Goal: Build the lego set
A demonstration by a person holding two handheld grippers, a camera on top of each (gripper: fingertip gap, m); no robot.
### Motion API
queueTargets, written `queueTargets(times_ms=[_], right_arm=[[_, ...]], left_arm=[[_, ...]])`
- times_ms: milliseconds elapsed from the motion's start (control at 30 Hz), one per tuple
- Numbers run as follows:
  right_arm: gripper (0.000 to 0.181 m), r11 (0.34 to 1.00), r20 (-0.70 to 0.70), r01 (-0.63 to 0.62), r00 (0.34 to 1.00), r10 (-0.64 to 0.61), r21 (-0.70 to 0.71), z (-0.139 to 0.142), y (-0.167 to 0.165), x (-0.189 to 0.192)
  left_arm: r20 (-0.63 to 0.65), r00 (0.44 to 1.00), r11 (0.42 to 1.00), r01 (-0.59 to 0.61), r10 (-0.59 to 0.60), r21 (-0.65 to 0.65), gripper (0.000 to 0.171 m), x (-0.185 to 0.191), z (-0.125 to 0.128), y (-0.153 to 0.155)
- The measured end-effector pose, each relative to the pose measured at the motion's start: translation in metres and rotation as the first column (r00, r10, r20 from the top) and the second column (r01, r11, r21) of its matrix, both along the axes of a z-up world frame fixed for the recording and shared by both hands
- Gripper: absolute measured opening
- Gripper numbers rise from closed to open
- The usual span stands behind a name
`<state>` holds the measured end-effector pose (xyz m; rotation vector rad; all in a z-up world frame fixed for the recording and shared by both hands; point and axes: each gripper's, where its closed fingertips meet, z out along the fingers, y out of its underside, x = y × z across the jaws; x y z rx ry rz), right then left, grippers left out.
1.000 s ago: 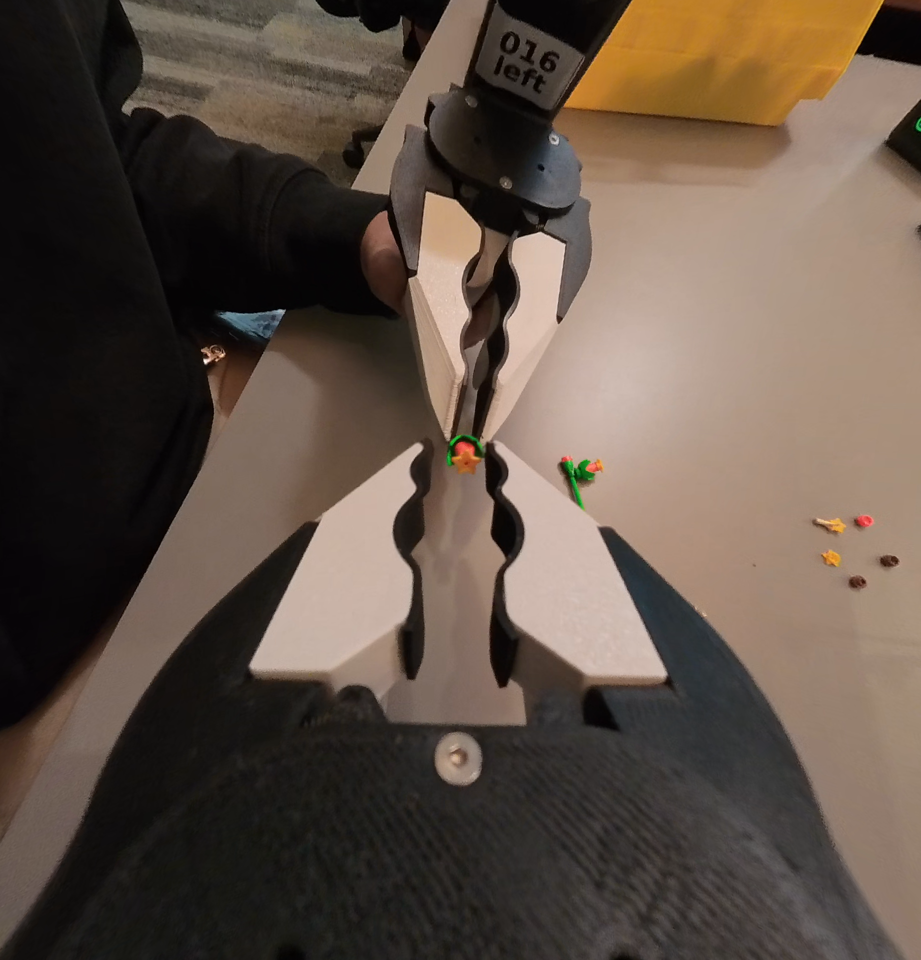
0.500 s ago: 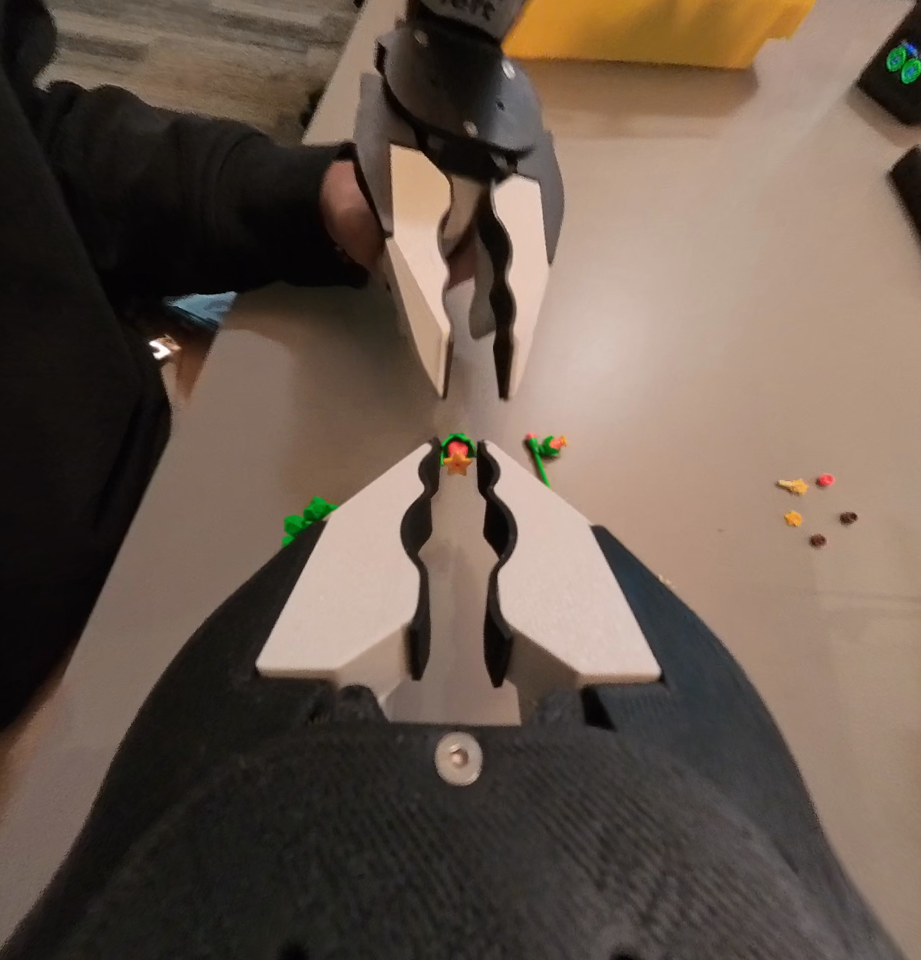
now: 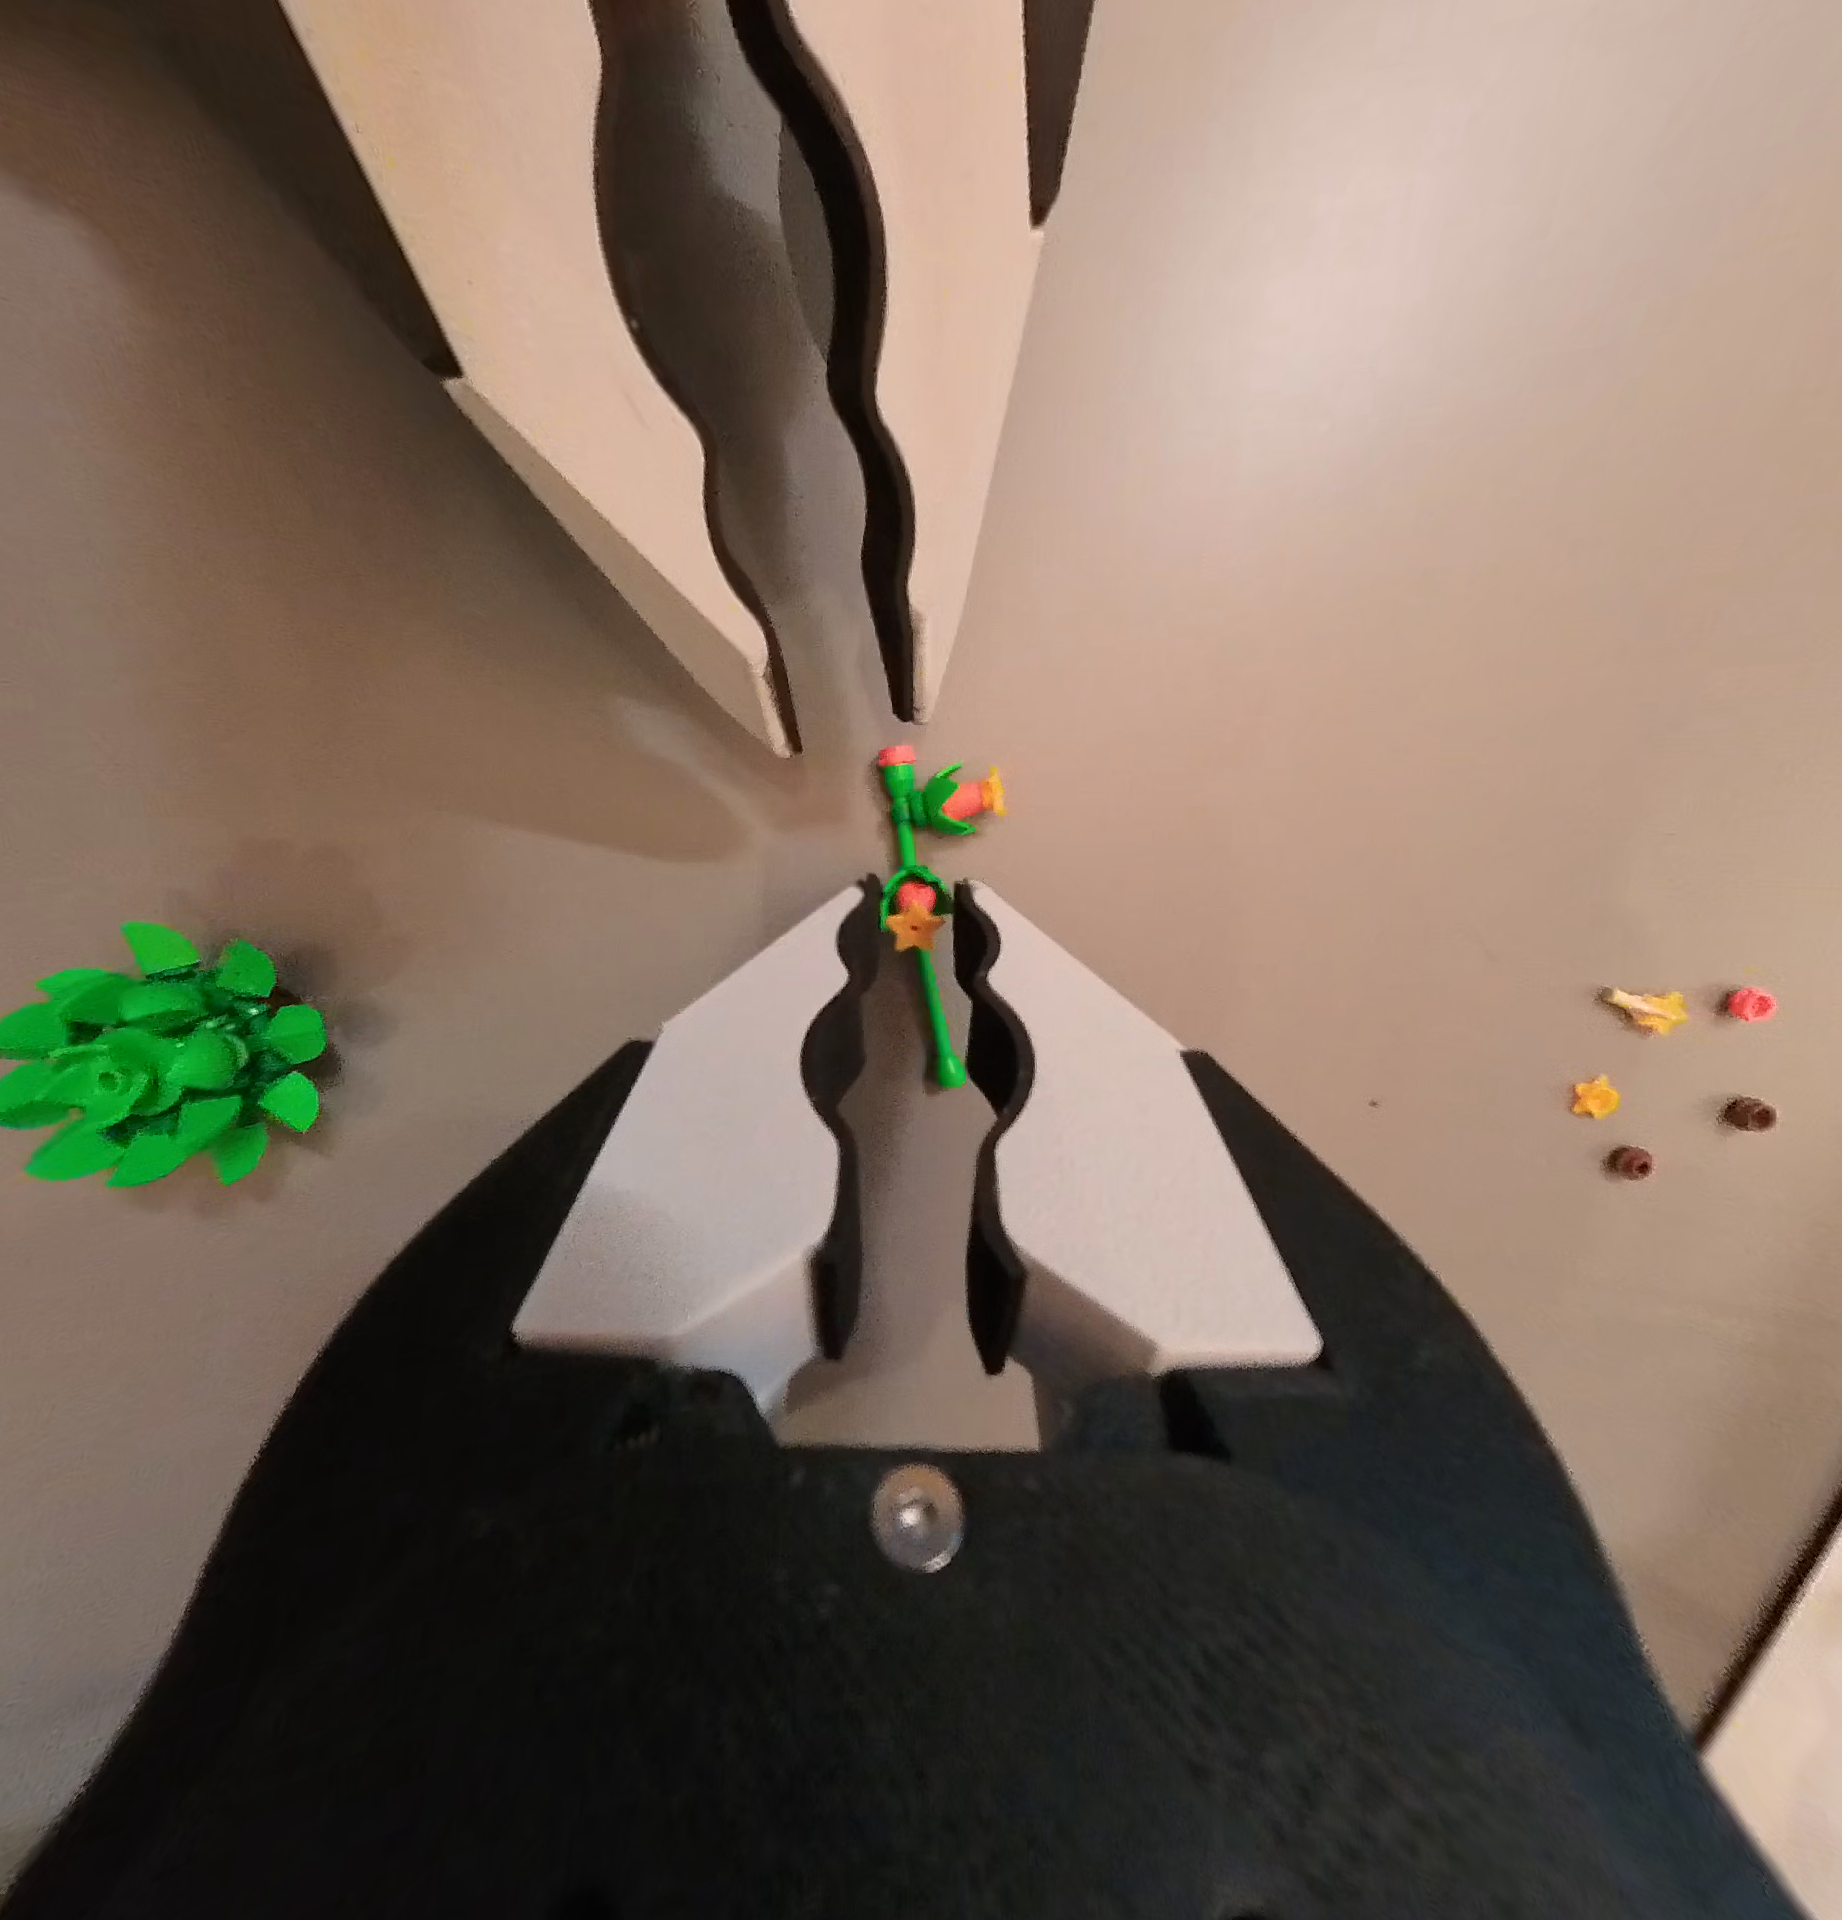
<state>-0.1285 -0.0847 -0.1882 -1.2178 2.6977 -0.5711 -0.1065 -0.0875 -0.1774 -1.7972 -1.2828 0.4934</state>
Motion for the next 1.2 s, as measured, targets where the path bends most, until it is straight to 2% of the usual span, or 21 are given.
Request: queueTargets(times_ms=[200,367,800,1200], right_arm=[[0.012,0.999,-0.043,-0.005,0.999,0.007,0.038,-0.003,-0.002,-0.001],[0.012,0.999,-0.059,0.001,0.998,0.002,0.048,0.0,-0.002,0.0],[0.012,0.993,-0.11,-0.032,0.993,0.044,0.111,-0.007,-0.003,0.004],[0.012,0.994,-0.114,-0.037,0.992,0.049,0.107,-0.007,-0.005,0.003]], left_arm=[[0.052,0.998,0.999,-0.044,0.044,-0.011,0.016,0.0,-0.008,-0.005],[0.12,0.991,0.996,-0.045,0.055,-0.083,0.012,-0.001,-0.022,-0.005],[0.136,0.989,0.996,-0.055,0.064,-0.075,0.011,-0.002,-0.024,-0.006],[0.148,0.987,0.996,-0.057,0.066,-0.068,0.012,-0.002,-0.025,-0.007]])
